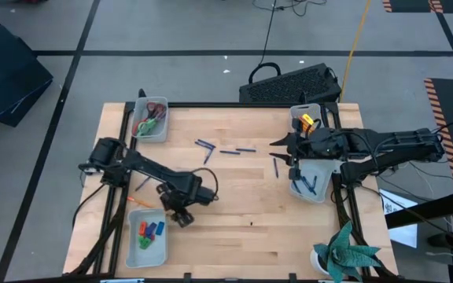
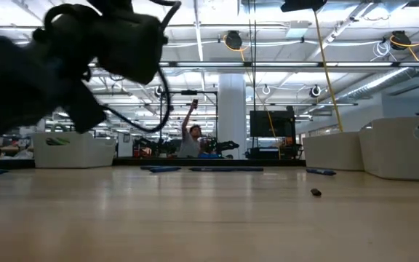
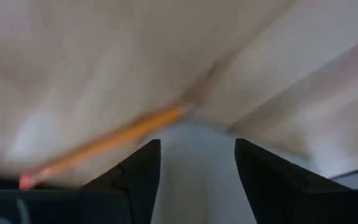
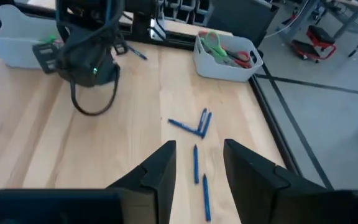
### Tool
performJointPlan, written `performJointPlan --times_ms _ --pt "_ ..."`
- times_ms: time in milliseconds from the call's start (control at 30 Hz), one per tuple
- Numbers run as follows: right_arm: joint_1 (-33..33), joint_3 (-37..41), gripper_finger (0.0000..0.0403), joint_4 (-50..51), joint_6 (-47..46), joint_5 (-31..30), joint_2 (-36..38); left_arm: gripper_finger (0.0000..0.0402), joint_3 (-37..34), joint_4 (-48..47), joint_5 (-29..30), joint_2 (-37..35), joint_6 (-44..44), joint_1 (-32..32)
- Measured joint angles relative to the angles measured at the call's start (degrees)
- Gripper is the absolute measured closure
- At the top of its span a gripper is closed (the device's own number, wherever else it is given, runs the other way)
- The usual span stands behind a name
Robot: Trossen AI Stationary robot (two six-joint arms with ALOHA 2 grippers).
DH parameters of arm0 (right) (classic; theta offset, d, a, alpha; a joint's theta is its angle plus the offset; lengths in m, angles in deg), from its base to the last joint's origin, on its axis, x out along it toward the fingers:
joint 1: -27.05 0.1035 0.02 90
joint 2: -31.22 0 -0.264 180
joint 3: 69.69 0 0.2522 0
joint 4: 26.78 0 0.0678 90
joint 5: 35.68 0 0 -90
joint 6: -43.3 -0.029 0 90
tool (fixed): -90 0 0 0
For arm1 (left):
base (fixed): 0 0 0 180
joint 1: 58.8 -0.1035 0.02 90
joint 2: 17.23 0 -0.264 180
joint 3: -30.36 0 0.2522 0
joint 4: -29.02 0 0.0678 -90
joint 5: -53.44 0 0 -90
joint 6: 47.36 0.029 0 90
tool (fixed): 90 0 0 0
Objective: Sort crayons/erasers/pens/pencils in bins
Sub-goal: Put the orange pencil into the top right gray bin
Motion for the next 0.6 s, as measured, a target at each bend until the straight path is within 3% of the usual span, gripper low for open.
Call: performJointPlan --times_ms 133,300,467,600 --pt "0.0 0.0 0.0277 -0.1 0.2 0.0 0.6 0.0188 0.0 -6.1 -2.3 0.6 -1.8 2.2" --pt "-0.4 0.0 0.0277 -0.4 0.2 0.0 0.7 0.0188 0.1 -6.1 -5.3 -2.4 -5.2 6.2" --pt "-2.3 0.0 0.0277 -1.1 -0.3 -0.3 0.4 0.0188 -0.1 -5.9 6.8 -2.5 0.4 6.4" --pt "-3.9 0.0 0.0277 -0.7 -2.9 -0.2 0.4 0.0188 -0.8 -5.7 11.2 -1.4 9.2 5.0"
